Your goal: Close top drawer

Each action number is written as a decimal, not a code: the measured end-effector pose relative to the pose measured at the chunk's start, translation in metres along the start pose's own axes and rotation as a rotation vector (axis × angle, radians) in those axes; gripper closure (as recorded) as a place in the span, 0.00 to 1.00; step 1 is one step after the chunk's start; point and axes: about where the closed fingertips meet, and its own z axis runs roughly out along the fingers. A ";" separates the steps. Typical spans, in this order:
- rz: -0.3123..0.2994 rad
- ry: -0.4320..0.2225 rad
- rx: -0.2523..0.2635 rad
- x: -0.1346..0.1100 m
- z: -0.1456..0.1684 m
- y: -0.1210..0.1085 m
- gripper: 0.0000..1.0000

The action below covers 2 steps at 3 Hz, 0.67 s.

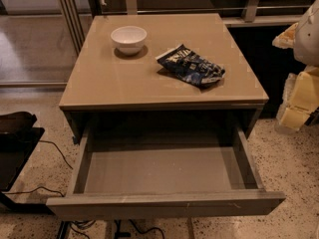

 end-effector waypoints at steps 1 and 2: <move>0.000 0.000 0.000 0.000 0.000 0.000 0.00; -0.004 -0.007 -0.007 0.000 0.005 0.005 0.00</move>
Offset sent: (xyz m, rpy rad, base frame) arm -0.0071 0.0026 -0.0206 0.0149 0.0341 0.0171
